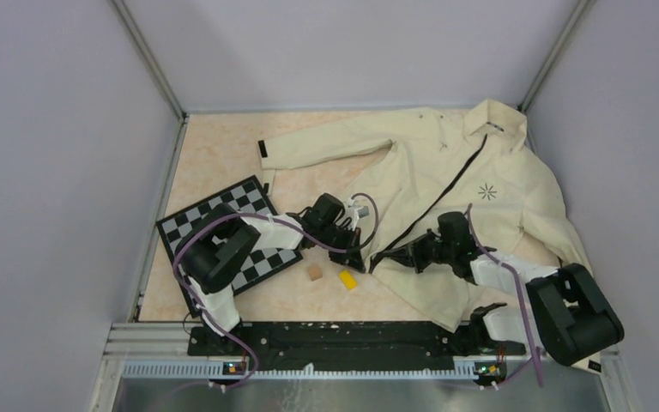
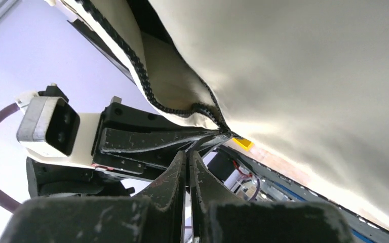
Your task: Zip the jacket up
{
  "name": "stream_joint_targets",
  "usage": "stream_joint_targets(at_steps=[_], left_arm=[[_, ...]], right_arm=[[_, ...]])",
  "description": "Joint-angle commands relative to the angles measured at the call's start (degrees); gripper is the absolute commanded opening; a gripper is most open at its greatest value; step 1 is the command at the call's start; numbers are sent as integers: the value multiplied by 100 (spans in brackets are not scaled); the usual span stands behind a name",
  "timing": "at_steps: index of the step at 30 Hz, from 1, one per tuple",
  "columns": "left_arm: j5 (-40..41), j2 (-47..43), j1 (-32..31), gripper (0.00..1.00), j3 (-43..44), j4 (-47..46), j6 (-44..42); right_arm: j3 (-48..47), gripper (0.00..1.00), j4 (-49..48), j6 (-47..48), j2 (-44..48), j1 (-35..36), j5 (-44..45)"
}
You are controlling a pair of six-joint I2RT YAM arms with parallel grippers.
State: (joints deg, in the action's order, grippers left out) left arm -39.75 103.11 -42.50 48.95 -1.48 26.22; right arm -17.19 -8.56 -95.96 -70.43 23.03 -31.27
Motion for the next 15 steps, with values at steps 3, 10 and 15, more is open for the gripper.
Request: stream_joint_targets(at_steps=[3, 10, 15], left_arm=[[167, -264, -74, 0, -98, 239, -170], [-127, -380, -74, 0, -89, -78, 86], [-129, -227, -83, 0, -165, 98, -7]], right_arm=[[-696, 0, 189, 906, -425, -369, -731], [-872, 0, 434, 1978, -511, -465, -832], [-1200, 0, 469, 2500, -355, -835, -546]])
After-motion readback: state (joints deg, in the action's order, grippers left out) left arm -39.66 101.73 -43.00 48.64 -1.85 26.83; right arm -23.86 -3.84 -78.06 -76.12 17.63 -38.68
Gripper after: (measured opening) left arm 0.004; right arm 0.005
